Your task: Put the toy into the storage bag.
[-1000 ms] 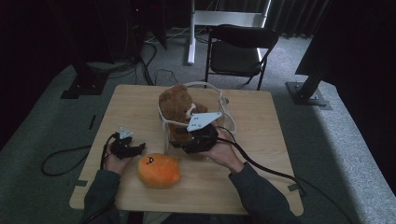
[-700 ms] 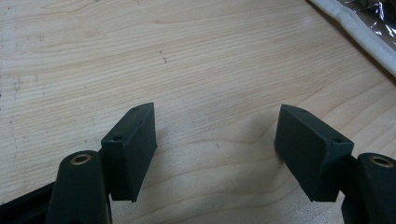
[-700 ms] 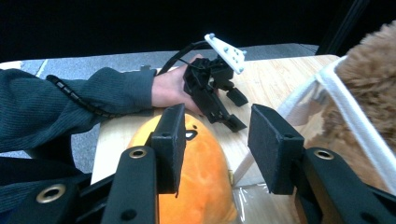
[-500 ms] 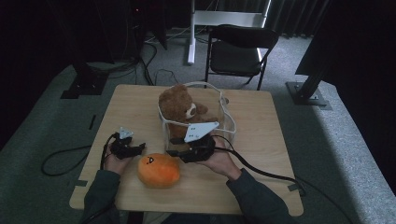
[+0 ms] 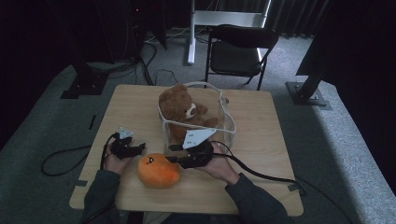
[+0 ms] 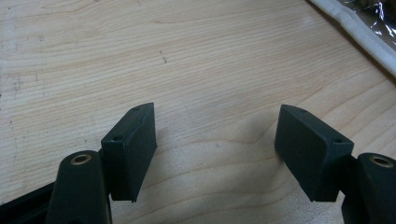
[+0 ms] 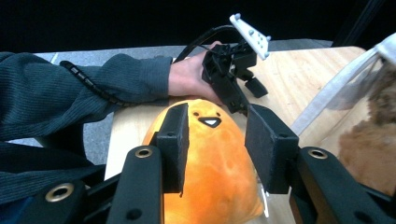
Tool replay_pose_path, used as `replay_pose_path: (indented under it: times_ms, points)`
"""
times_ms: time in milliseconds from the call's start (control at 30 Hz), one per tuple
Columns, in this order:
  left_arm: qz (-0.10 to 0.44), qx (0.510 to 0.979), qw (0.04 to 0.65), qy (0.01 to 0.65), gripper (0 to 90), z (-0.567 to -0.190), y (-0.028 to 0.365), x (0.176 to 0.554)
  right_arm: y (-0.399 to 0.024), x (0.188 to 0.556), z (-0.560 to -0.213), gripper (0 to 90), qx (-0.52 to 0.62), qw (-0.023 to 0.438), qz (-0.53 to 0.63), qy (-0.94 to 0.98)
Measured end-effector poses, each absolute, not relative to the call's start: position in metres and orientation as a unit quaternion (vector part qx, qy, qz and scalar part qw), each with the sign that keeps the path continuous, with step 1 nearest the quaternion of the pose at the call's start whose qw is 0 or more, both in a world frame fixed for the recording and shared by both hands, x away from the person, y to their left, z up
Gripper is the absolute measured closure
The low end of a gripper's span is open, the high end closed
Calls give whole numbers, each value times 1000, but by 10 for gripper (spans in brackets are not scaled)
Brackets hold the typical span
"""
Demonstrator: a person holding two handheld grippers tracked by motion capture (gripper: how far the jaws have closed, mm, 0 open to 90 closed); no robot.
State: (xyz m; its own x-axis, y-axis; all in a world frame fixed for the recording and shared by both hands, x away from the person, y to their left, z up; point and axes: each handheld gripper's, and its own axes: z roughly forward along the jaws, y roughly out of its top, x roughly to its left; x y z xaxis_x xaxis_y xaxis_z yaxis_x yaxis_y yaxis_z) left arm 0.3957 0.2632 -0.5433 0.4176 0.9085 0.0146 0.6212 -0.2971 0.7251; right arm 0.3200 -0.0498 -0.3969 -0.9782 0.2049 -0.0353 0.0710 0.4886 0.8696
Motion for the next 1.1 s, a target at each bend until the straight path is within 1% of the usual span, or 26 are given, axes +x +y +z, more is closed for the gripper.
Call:
replay_pose_path:
  times_ms: [167, 300, 500, 633, 733, 933, 1033, 1100]
  points:
    - [218, 775, 329, 494, 301, -543, 263, 396, -47, 318, -404, 589, 77, 59, 498, 862]
    - [219, 775, 329, 493, 301, -543, 263, 396, -45, 317, -410, 567, 72, 55, 495, 864]
    - [219, 775, 329, 493, 301, -543, 263, 396, -42, 314, -419, 575, 66, 46, 494, 866]
    - [219, 775, 329, 493, 301, -543, 263, 396, -41, 311, -423, 616, 60, 41, 494, 866]
    - [219, 775, 328, 493, 301, -543, 263, 396, -39, 310, -428, 644, 60, 18, 493, 868]
    - [219, 775, 329, 493, 301, -543, 263, 396, -33, 307, -440, 735, 57, 6, 479, 876]
    - [219, 775, 329, 493, 301, -543, 263, 396, -30, 307, -444, 760, 53, -1, 475, 878]
    - [219, 775, 329, 493, 301, -543, 263, 396, -29, 306, -447, 759, 53, -5, 472, 880]
